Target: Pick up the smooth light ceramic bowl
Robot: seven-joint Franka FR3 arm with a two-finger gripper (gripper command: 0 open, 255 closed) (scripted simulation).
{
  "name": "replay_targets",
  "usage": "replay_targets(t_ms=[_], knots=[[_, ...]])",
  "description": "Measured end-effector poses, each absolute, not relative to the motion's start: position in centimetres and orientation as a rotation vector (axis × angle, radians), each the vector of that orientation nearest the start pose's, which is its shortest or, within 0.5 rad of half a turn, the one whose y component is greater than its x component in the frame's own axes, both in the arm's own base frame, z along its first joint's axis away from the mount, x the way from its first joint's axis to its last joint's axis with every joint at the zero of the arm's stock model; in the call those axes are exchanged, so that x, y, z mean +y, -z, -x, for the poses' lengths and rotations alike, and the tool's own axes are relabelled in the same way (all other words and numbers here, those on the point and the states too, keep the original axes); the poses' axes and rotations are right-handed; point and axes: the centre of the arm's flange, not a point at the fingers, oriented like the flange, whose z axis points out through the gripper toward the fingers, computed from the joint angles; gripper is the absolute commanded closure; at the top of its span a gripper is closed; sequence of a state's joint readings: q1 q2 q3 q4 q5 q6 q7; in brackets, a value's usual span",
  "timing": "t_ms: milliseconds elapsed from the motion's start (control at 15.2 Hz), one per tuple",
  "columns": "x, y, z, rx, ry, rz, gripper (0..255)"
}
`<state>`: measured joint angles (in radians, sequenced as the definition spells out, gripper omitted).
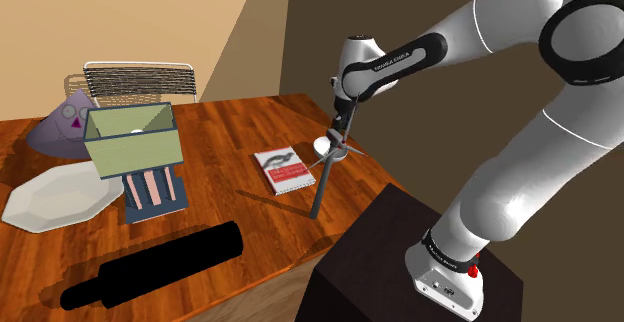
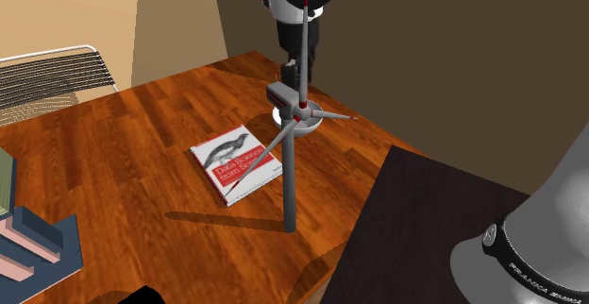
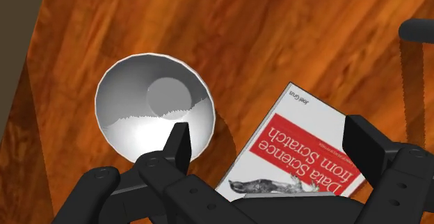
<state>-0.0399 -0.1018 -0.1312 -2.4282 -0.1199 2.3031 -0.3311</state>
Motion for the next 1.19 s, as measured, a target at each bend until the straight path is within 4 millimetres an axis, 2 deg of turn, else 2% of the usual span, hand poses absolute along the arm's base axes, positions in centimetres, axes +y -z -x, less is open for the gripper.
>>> replay_targets(t_ms=[330,462,660,1122,1188], knots=[[-10.7,-29.1,-50.1,-0.402,-0.076,3.175,0],[-11.4,-26.7,-51.0,-0.407,-0.081,3.171,0],[-12.0,-24.0,-52.6,-0.414,-0.085,3.167,0],[-12.3,-20.0,-53.0,-0.416,-0.086,3.166,0],[-12.3,-19.8,-53.0,-0.416,-0.086,3.165,255]])
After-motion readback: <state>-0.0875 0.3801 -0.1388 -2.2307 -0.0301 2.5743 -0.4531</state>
